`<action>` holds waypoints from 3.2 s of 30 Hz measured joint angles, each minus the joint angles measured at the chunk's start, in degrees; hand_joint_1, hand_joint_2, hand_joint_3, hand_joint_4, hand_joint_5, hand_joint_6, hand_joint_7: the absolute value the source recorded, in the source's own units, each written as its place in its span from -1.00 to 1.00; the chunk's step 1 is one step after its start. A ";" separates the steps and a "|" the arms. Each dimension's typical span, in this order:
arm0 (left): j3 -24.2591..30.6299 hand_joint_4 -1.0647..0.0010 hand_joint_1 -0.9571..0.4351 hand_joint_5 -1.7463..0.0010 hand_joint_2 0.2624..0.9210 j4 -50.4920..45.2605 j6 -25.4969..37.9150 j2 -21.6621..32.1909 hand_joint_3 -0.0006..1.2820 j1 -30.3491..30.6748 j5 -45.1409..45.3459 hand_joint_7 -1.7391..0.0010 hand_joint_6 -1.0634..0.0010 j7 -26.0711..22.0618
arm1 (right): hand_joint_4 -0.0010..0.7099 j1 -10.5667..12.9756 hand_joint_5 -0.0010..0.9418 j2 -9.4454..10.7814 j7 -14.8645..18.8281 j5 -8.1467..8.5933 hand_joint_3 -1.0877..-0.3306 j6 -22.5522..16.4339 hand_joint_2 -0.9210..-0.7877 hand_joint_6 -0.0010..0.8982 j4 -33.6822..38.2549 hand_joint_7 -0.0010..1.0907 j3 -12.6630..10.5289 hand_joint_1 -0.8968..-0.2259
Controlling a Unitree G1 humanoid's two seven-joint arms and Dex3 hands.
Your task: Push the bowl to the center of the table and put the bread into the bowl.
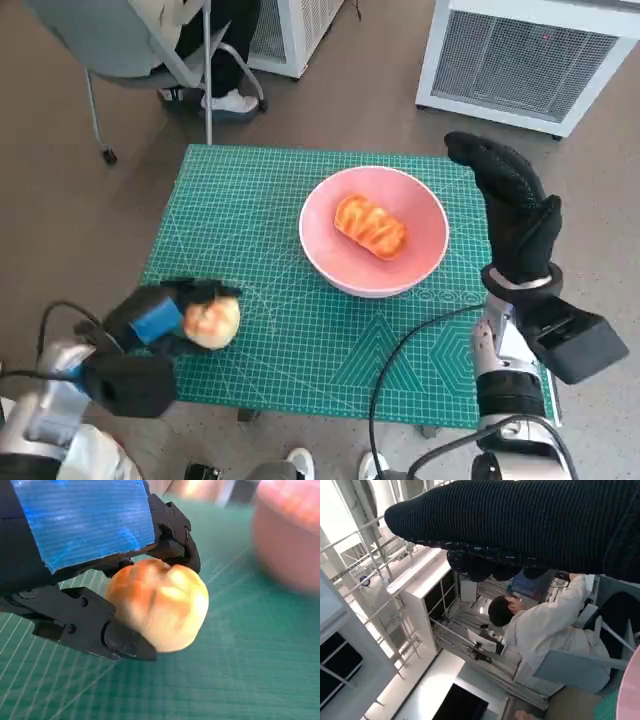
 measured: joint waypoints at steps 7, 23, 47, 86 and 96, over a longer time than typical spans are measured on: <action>3.56 -0.28 0.38 -0.35 0.96 -8.10 2.64 -2.53 -0.93 -10.06 -4.36 -0.22 -0.37 1.33 | 0.05 -0.94 -1.00 0.05 0.03 -0.09 0.01 0.00 -1.00 -0.36 0.71 -0.73 -0.02 -0.12; -6.94 -0.29 0.38 -0.30 1.00 6.37 -0.67 -14.37 -0.92 -38.99 3.74 -0.32 -0.27 4.44 | 0.05 -2.01 -1.00 0.31 -0.88 -2.00 -0.02 -0.01 -1.00 -0.35 1.35 -0.74 0.05 -0.19; -19.79 0.99 -0.10 0.99 0.79 34.34 6.93 -22.45 -0.94 -53.53 9.35 0.77 0.89 -17.73 | 0.05 0.23 -1.00 -1.19 -2.63 -2.39 -0.03 -0.18 -1.00 -0.39 -1.82 -0.76 -1.42 -0.18; 2.98 0.59 -0.37 1.00 1.00 16.00 -11.74 -34.96 -0.13 -32.52 -14.65 0.31 0.98 11.09 | 0.08 -1.91 -0.99 -2.02 -8.57 -3.28 -0.10 7.36 -1.00 -0.33 -12.46 -0.74 -1.45 -0.06; 3.50 0.68 -0.52 1.00 1.00 13.61 -12.93 -37.47 -0.08 -29.92 -18.57 0.36 1.00 11.62 | 0.08 -2.50 -0.99 -1.84 -11.84 -5.57 -0.13 9.51 -1.00 -0.31 -16.15 -0.73 -0.48 -0.10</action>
